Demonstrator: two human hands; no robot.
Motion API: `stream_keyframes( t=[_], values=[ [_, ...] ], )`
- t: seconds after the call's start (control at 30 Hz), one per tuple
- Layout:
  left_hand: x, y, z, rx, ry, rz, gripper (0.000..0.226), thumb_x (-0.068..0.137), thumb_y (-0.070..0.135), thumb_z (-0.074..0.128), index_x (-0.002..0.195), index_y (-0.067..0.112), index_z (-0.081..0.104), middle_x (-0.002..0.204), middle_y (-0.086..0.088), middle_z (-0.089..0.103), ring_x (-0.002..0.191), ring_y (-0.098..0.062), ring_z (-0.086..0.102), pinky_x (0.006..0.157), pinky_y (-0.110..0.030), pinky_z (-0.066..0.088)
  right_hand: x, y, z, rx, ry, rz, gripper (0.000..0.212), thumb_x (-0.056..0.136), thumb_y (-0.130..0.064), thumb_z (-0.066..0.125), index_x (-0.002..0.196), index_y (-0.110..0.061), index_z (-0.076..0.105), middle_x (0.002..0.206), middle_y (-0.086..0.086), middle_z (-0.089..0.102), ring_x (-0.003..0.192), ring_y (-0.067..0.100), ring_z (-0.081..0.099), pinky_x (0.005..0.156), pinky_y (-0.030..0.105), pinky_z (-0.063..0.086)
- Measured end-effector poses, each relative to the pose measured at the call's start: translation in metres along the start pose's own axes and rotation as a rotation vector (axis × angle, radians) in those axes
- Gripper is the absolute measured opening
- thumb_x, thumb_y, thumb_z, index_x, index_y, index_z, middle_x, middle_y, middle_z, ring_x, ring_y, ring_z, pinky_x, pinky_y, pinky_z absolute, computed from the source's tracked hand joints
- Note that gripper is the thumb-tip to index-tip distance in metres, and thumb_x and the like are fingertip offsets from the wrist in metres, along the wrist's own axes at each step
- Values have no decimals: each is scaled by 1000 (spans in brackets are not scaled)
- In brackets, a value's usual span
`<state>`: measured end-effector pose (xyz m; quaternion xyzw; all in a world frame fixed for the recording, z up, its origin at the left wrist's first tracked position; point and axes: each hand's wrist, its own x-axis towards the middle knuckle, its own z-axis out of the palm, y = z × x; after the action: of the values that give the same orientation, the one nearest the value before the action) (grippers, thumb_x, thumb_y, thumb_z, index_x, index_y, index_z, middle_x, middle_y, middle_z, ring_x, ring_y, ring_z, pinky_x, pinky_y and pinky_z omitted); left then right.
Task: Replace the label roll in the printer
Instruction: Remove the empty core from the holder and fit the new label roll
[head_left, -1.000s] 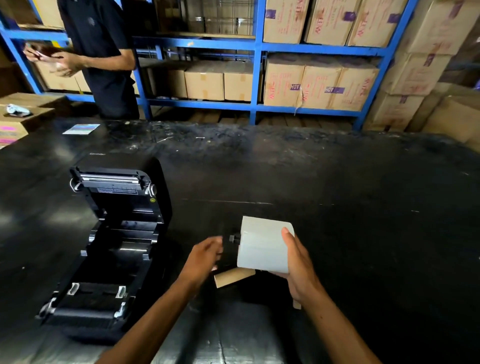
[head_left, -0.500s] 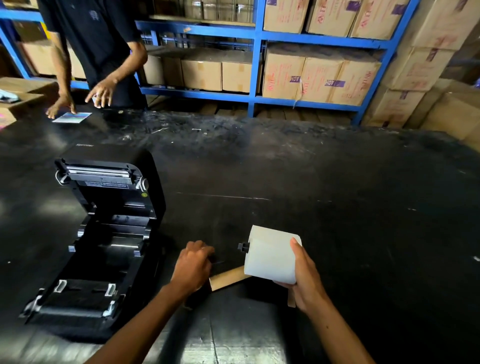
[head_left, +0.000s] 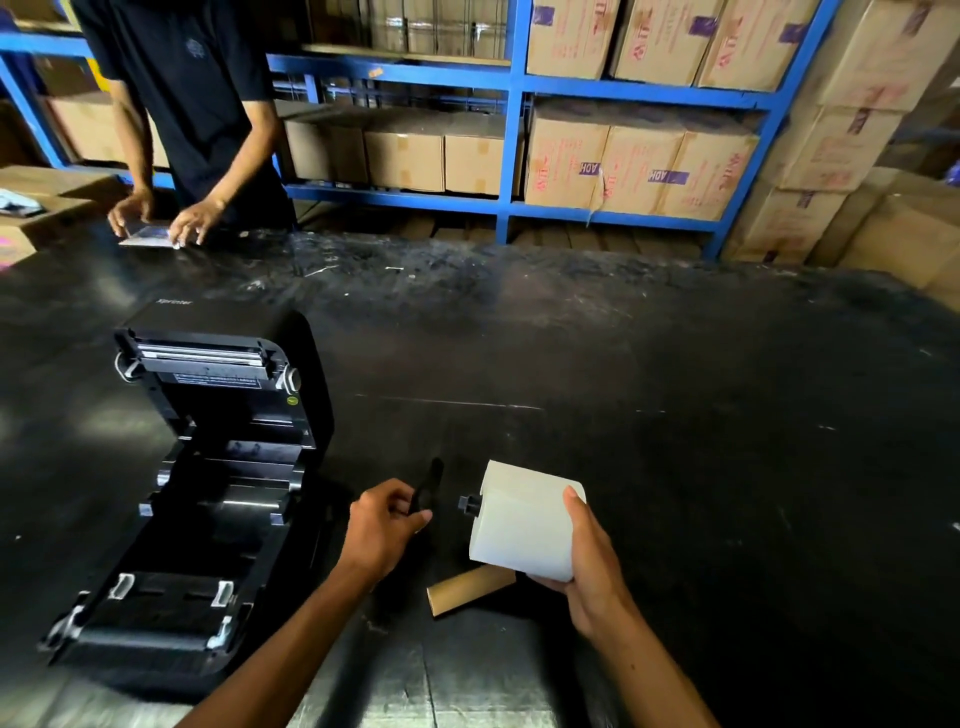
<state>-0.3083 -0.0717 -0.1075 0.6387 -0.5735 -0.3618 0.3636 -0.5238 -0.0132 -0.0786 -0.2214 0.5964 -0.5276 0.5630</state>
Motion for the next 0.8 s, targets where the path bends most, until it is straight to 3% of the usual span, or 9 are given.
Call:
stream_keyframes(
  t=[0.07,0.13,0.23,0.33,0.5,0.57,0.67,0.73,0.8],
  values=[
    [-10,12,4,-120,36,58,27,70,1,80,73,24,66,65,6,68,56,-2,60,58,-12,50,0,-3,6,8,-13,15,33,88,-54,47,109,-33,61,106,3,71,97,27,66,73,43,56],
    [-18,22,9,-163,19,118,42,71,0,79,94,33,68,71,16,72,69,4,67,67,-7,51,1,-7,11,14,-15,26,35,87,-55,47,110,-32,61,109,4,70,99,26,65,75,43,55],
    [-23,32,8,-197,11,176,52,74,-1,74,120,21,65,87,29,71,85,15,64,75,-1,47,4,-15,22,6,-25,33,36,87,-56,47,109,-32,61,111,3,69,101,26,64,83,48,55],
    [-24,36,3,-156,69,252,53,77,2,73,127,12,59,99,24,66,89,24,58,77,3,41,7,-23,32,-19,-61,21,37,87,-56,46,110,-32,61,109,2,70,101,25,64,82,46,55],
    [-21,39,-12,-15,21,400,51,81,1,66,129,18,58,119,7,65,105,15,57,88,-7,45,7,-30,43,-79,-133,-74,28,88,-56,45,101,-38,64,99,-3,74,90,19,70,68,36,56],
    [-21,36,-16,-59,5,373,51,83,-3,62,129,19,59,121,2,66,106,8,60,91,-12,48,6,-31,46,-89,-162,-108,28,88,-55,46,101,-40,64,97,-6,75,87,15,72,66,33,57],
    [-22,37,-20,-328,-4,160,43,91,3,53,132,15,55,114,-11,71,97,-9,67,88,-40,58,5,-32,54,-95,-171,-121,32,88,-54,48,111,-37,62,102,-4,74,90,17,72,76,37,59],
    [-23,47,-24,-498,-22,11,35,97,13,46,130,14,57,119,-9,69,105,-14,67,84,-35,59,5,-33,62,-105,-169,-130,35,87,-53,50,116,-36,60,111,-3,71,99,18,68,90,44,55],
    [-25,56,-30,-543,-48,-50,32,99,29,41,117,26,68,116,-2,72,105,-13,68,79,-26,58,3,-34,71,-128,-164,-163,31,87,-53,51,114,-41,59,115,-7,68,100,13,65,89,40,54]
  ],
)
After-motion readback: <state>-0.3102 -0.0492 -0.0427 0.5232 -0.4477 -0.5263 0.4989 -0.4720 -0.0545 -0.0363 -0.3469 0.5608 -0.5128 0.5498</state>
